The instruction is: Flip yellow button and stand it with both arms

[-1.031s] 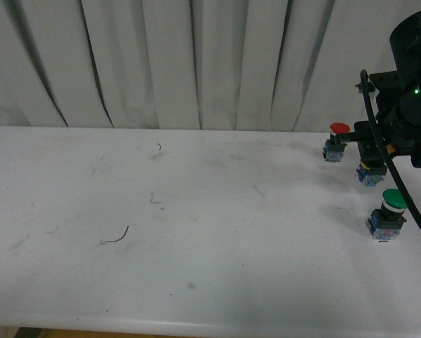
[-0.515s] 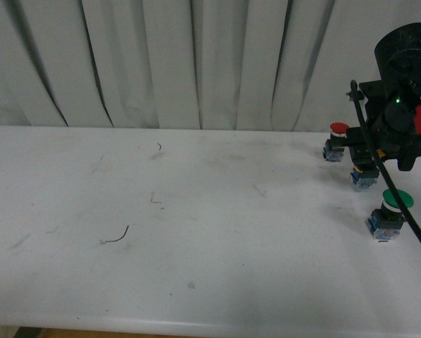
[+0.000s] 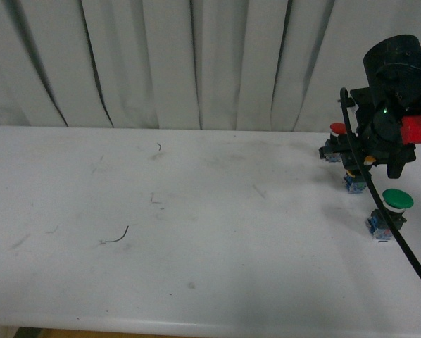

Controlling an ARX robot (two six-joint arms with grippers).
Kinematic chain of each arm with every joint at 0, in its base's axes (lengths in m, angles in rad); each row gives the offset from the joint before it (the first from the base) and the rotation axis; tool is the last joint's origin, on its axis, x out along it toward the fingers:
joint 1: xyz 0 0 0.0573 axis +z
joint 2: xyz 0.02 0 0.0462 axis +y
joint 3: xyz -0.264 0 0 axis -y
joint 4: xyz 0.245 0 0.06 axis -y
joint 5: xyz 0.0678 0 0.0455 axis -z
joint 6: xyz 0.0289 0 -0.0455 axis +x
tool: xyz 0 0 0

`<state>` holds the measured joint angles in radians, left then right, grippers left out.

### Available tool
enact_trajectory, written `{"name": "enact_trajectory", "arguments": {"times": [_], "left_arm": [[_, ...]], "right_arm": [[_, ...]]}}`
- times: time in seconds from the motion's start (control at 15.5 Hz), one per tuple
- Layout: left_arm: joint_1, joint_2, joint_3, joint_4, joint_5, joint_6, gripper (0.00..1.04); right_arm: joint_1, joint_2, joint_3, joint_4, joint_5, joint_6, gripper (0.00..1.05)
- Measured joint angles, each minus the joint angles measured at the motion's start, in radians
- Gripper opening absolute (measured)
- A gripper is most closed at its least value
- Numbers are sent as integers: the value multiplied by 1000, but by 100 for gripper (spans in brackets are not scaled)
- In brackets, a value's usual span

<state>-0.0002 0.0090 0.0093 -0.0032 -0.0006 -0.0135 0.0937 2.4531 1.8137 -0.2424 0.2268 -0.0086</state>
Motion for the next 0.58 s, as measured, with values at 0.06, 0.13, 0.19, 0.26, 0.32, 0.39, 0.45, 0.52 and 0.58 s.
{"name": "enact_trajectory", "arguments": {"times": [0.06, 0.13, 0.19, 0.26, 0.32, 0.39, 0.45, 0.52, 0.58], "left_arm": [[0, 0, 0, 0, 0, 0, 98], [0, 0, 0, 0, 0, 0, 98], [0, 0, 0, 0, 0, 0, 98], [0, 0, 0, 0, 0, 0, 98], [0, 0, 0, 0, 0, 0, 98], [0, 0, 0, 0, 0, 0, 98], [0, 0, 0, 0, 0, 0, 98], [0, 0, 0, 0, 0, 0, 98], [0, 0, 0, 0, 0, 0, 98]], "right_arm": [[0, 0, -5, 3, 5, 0, 36], [0, 0, -11, 8, 10, 0, 36], [0, 0, -11, 8, 11, 0, 36], [0, 0, -11, 8, 12, 0, 36], [0, 0, -11, 9, 12, 0, 36], [0, 0, -11, 9, 12, 0, 36], [0, 0, -11, 9, 12, -2, 37], [0, 0, -11, 9, 13, -2, 42], [-2, 0, -11, 10, 13, -2, 54]]}}
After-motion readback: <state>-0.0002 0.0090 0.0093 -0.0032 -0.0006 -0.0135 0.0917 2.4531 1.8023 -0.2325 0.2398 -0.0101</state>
